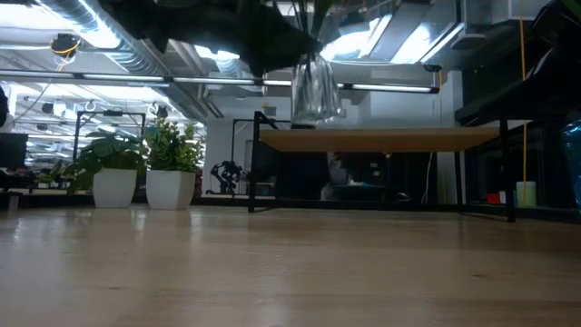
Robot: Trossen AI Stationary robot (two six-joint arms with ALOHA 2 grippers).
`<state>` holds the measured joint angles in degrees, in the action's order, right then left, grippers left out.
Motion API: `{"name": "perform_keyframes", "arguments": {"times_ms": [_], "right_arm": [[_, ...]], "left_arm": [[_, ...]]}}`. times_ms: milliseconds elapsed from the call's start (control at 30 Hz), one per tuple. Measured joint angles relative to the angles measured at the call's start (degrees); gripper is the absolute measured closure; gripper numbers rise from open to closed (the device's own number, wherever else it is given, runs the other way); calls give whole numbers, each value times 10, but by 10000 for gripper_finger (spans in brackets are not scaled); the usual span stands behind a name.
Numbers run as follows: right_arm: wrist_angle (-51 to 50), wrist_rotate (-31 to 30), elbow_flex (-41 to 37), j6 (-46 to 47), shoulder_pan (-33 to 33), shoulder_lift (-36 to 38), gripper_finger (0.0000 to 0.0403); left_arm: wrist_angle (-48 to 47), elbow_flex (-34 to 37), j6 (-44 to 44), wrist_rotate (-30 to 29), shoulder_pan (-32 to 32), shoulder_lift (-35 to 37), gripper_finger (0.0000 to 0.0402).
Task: Pick and place flowers into a vace then onto a shelf
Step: Put the transparent vase on the shelf
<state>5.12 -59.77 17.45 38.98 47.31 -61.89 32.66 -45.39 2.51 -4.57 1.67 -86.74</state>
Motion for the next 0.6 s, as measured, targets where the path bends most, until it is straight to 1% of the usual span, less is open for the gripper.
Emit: {"name": "perform_keyframes", "arguments": {"times_ms": [200,600], "right_arm": [[3,0,0,12,0,0,401],[3,5,0,8,0,0,401]], "left_arm": [[-17,1,2,-4,4,27,268],[-24,-3,-57,-4,61,26,268]]}}
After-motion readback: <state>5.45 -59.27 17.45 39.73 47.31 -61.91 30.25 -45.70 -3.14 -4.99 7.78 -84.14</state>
